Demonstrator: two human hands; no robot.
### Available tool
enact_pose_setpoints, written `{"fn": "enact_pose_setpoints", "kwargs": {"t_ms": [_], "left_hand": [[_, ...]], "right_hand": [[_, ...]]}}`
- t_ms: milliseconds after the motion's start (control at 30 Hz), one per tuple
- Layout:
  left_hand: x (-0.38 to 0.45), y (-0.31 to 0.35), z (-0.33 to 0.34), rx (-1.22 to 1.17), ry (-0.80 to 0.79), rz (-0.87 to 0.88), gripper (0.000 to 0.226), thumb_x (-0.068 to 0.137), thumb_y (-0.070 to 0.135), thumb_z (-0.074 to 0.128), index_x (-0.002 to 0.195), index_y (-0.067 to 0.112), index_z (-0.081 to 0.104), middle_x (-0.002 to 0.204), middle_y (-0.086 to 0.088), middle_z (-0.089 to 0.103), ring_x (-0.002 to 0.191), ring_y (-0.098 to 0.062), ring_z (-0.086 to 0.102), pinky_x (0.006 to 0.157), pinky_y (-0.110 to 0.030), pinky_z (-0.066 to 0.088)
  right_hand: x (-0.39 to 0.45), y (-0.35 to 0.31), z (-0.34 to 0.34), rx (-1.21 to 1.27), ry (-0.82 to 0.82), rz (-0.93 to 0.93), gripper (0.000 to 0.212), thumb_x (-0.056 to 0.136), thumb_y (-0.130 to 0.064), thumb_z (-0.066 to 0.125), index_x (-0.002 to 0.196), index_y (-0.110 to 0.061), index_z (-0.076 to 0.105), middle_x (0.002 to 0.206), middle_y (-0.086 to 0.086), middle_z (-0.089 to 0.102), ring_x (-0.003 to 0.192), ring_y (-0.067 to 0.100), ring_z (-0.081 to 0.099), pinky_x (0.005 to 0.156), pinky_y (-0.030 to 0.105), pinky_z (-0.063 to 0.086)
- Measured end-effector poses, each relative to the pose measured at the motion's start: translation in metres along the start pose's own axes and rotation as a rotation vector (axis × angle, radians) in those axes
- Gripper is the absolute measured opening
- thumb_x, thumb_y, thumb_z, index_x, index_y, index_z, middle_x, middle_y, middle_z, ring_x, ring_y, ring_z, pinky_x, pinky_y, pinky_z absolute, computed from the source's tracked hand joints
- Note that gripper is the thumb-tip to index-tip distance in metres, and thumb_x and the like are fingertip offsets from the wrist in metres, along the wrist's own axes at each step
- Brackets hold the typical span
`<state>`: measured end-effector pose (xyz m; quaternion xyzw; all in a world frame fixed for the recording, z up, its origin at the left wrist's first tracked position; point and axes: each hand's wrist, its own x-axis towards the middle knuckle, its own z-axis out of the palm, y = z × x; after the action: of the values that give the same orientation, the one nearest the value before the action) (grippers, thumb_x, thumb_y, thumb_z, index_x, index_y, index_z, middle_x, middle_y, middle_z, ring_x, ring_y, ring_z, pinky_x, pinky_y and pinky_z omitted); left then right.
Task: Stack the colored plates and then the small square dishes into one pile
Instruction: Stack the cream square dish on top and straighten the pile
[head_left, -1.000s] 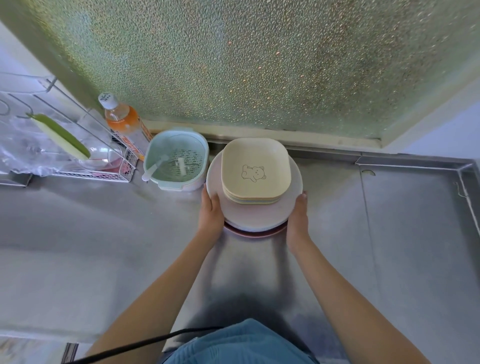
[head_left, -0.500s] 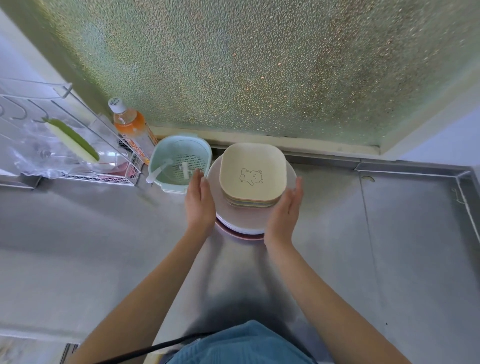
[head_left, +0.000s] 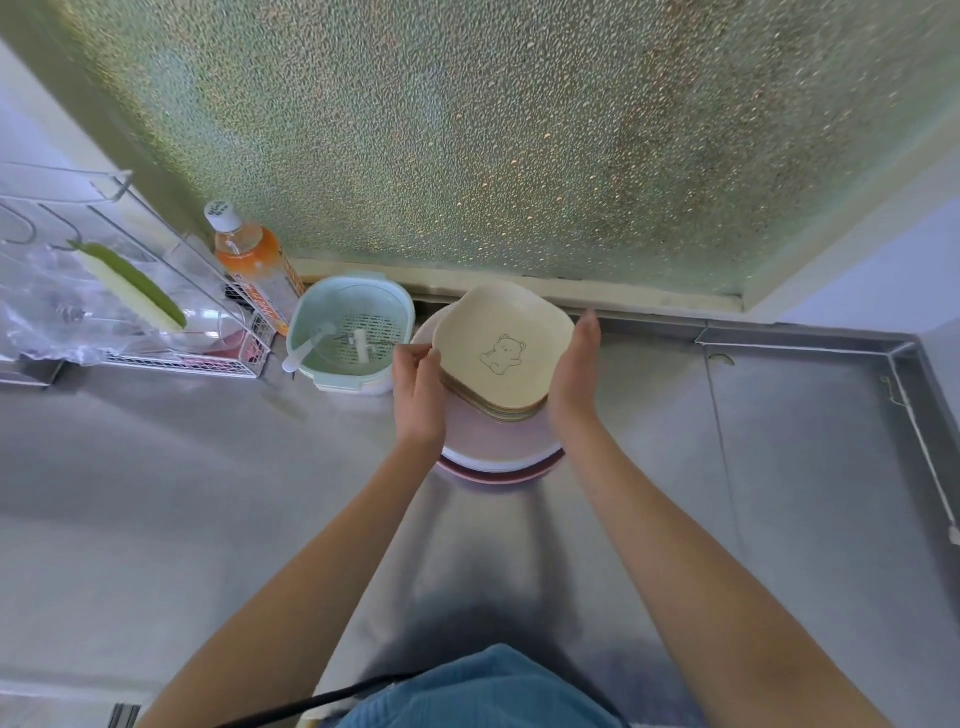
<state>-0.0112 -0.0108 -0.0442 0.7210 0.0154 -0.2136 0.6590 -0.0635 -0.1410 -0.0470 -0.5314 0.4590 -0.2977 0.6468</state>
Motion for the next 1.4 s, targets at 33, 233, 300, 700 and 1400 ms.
{"fn": "enact_pose_setpoints", "kwargs": {"t_ms": [33,233,300,700,1400], "left_hand": [[-0.001,0.002,-0.001,0.038,0.021,0.011,0.018,0.094,0.019,0.039,0.076,0.023,0.042,0.084,0.004,0.043,0.085,-0.015,0.041,0.082,-0.029,0.034],[0.034,0.030,0.002,0.097,-0.116,0.028,0.036,0.098,0.037,0.031,0.124,0.023,0.051,0.125,0.010,0.054,0.118,-0.010,0.045,0.106,-0.030,0.031],[0.037,0.022,0.008,0.141,-0.228,0.000,0.039,0.095,0.044,0.032,0.127,0.036,0.053,0.133,0.007,0.054,0.125,-0.012,0.047,0.112,-0.041,0.033],[0.022,0.020,0.012,0.095,-0.100,0.036,0.034,0.100,0.032,0.028,0.127,0.027,0.049,0.116,0.016,0.053,0.117,-0.009,0.046,0.097,-0.023,0.033],[0.044,0.014,0.020,0.211,-0.140,0.010,0.032,0.098,0.030,0.032,0.116,0.034,0.058,0.105,0.012,0.061,0.102,-0.013,0.055,0.096,-0.036,0.043]], "right_hand": [[0.004,-0.001,0.000,0.027,0.050,0.000,0.054,0.099,-0.040,0.026,0.148,-0.017,0.023,0.153,0.002,0.028,0.138,0.014,0.030,0.111,0.026,0.024],[-0.035,0.011,0.001,0.170,0.125,0.062,0.051,0.088,-0.039,0.034,0.132,-0.020,0.050,0.131,0.001,0.057,0.121,0.015,0.053,0.105,0.037,0.041],[-0.040,0.013,0.001,0.163,0.088,0.052,0.045,0.096,-0.025,0.031,0.138,-0.021,0.043,0.137,0.001,0.052,0.125,0.015,0.048,0.105,0.032,0.040],[0.003,0.007,-0.007,0.127,-0.172,0.144,0.049,0.092,-0.051,0.029,0.122,-0.030,0.060,0.126,-0.001,0.063,0.120,0.016,0.055,0.109,0.043,0.037],[0.001,0.006,-0.007,-0.175,-0.070,0.063,0.039,0.100,-0.020,0.032,0.135,-0.020,0.048,0.138,-0.001,0.051,0.125,0.012,0.045,0.109,0.031,0.033]]}}
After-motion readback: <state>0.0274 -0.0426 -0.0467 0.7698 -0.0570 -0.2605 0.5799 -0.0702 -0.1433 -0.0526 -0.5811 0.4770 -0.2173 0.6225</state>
